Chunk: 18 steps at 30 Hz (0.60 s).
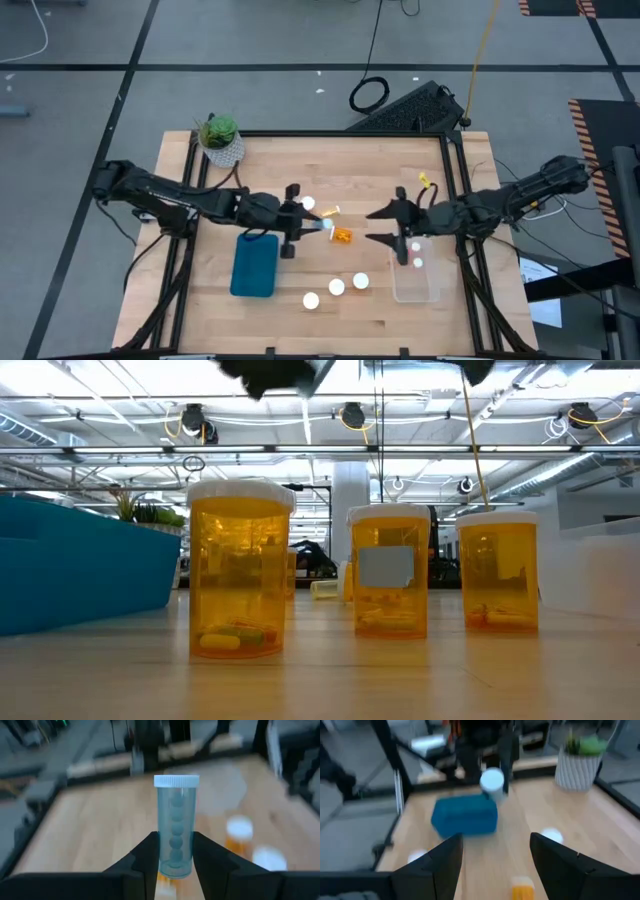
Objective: Pick and place medicine bottles into bin by pill shape (circle, oval)
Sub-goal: Put the blue bottled tablet into the transparent bin
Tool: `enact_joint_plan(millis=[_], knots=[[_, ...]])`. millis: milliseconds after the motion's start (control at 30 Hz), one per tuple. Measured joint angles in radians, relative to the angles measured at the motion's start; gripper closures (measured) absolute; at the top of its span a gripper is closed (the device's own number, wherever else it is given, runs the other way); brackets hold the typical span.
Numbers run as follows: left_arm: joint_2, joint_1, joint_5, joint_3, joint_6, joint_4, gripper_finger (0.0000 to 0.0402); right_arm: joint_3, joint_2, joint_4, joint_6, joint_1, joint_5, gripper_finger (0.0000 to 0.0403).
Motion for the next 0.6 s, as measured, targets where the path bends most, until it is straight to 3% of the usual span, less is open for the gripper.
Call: enact_joint_plan(millis=[267, 600], knots=[[0.113, 0.003, -0.008, -0.004, -0.003, 0.307, 0.0289, 0.188, 0.163, 0.004, -0.146, -0.023, 0.001, 0.0177], [0.315, 0.000, -0.034, 0.001, -0.018, 0.587, 0.0289, 0.451, 0.306, -0.469, -0.108, -0.016, 0.064, 0.0177]])
